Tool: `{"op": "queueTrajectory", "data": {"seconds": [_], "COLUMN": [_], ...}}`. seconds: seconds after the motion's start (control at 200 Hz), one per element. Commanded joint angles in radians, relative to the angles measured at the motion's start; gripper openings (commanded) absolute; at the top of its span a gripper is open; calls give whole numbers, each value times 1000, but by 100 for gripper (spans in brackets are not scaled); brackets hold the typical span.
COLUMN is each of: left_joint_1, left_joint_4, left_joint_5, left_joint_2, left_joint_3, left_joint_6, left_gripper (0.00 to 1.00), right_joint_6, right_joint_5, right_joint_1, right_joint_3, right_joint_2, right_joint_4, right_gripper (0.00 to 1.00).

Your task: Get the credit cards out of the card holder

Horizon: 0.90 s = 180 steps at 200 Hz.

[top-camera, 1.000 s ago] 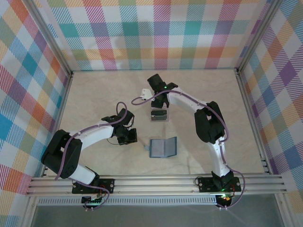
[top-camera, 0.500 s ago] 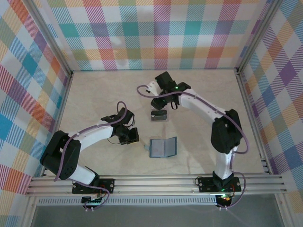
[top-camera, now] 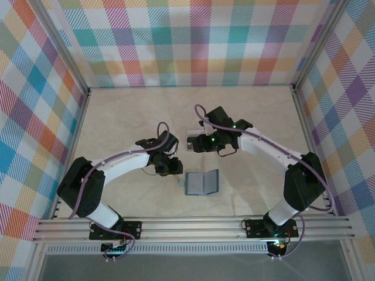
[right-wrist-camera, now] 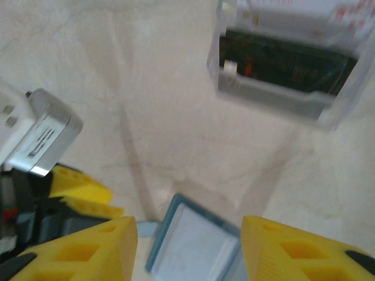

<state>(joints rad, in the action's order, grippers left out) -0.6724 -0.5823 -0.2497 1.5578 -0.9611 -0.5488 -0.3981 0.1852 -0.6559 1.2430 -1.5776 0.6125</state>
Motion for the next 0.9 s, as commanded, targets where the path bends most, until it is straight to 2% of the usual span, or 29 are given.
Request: {"op": "queueTrajectory", "data": {"seconds": [0.0, 0.14, 0.35, 0.515, 0.675, 0.895], "left_joint_1": [-18, -25, -30, -32, -35, -39], "left_joint_4": [-63, -23, 54, 84, 108, 126], "left_joint_5": [33, 1, -63, -84, -105, -112], "left_joint_2": [19, 39, 62, 74, 67, 54], "left_joint_3": [-1, 30, 64, 80, 90, 114], "left_joint_6": [20, 13, 2, -7, -19, -35], "left_gripper": [38, 38, 31, 31, 38, 30], "right_joint_6": [-187, -254, -308, -337, -346, -351], "right_joint_5": [107, 192, 188, 187, 174, 167], "right_joint_1": [-8, -21, -47, -71, -95, -134], "right_joint_3": [-69, -145, -207, -225, -218, -204], "right_joint_2": [48, 61, 65, 46, 15, -37], "right_joint_4": [-27, -73, -95, -114, -108, -107], "right_gripper": [50, 49, 47, 47, 48, 48]}}
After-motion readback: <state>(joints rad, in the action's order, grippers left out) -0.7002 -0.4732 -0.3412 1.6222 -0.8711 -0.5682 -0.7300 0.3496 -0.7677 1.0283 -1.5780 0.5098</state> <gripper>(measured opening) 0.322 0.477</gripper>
